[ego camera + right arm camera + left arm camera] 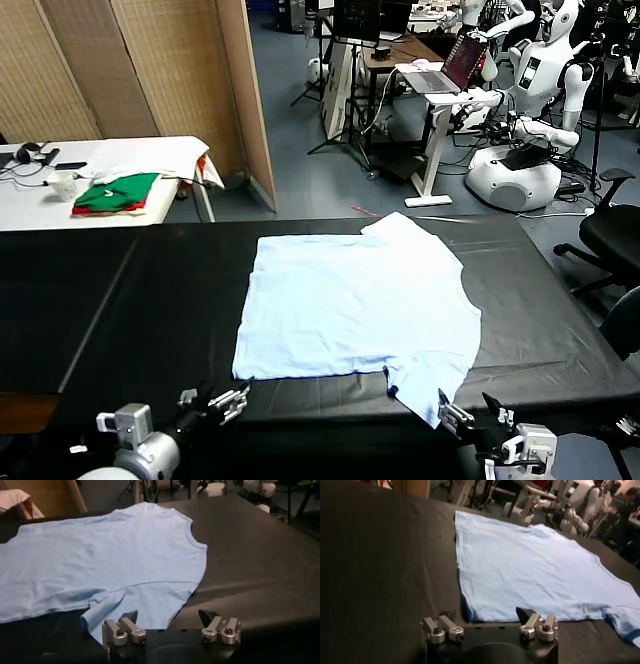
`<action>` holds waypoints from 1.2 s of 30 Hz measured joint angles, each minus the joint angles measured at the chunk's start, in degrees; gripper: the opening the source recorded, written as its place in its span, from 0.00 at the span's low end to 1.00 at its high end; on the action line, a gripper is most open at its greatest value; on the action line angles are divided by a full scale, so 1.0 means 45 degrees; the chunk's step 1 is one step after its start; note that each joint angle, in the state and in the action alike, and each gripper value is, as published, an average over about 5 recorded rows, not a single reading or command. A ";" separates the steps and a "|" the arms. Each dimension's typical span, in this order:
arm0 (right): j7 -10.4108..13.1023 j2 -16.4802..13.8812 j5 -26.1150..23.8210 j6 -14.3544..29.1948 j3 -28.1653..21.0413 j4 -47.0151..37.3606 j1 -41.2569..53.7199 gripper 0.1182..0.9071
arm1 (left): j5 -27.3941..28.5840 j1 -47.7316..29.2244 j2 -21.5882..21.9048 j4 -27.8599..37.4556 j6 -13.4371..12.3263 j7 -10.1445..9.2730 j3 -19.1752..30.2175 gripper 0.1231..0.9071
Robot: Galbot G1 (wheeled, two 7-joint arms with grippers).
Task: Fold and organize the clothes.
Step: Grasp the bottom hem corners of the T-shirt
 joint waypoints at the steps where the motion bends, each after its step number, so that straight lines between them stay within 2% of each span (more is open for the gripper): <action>1: 0.0002 0.0010 -0.0041 -0.0003 -0.0043 -0.0022 0.0033 1.00 | 0.0000 -0.0044 -0.0015 0.0029 0.0000 -0.0016 0.0010 1.00; 5: 0.0065 0.0091 -0.0248 -0.0045 -0.0341 -0.0217 0.0265 1.00 | 0.0057 -0.0410 -0.0092 0.0277 0.0001 -0.0141 0.0100 1.00; 9: 0.0165 0.0176 -0.0301 -0.0086 -0.0595 -0.0490 0.0452 0.91 | 0.0182 -0.0755 -0.0143 0.0545 -0.0025 -0.0191 0.0180 0.95; 16: 0.0181 0.0257 -0.0246 0.0037 -0.0734 -0.0904 0.0516 0.65 | 0.0528 -0.0986 -0.0260 0.0924 -0.0102 -0.0249 0.0300 0.58; 18: 0.0168 0.0274 -0.0219 0.0101 -0.0745 -0.0990 0.0513 0.55 | 0.0626 -0.1003 -0.0289 0.1003 -0.0110 -0.0248 0.0336 0.50; 22: 0.0130 0.0285 -0.0184 0.0243 -0.0710 -0.1138 0.0479 0.37 | 0.0884 -0.0973 -0.0323 0.1071 -0.0104 -0.0242 0.0401 0.25; 25: 0.0087 0.0277 -0.0158 0.0379 -0.0681 -0.1191 0.0404 0.18 | 0.1137 -0.0864 -0.0325 0.1073 -0.0075 -0.0234 0.0438 0.12; 27: 0.0060 0.0265 -0.0137 0.0445 -0.0674 -0.1162 0.0332 0.07 | 0.1255 -0.0772 -0.0321 0.1059 -0.0059 -0.0228 0.0460 0.08; 29: 0.0046 0.0250 -0.0120 0.0477 -0.0672 -0.1089 0.0239 0.03 | 0.1299 -0.0690 -0.0323 0.1024 -0.0050 -0.0224 0.0476 0.05; 36: 0.0101 0.0101 -0.0105 0.0098 -0.0751 -0.0317 -0.0402 0.03 | 0.1424 -0.0410 -0.0313 0.0732 -0.0071 -0.0261 0.0421 0.03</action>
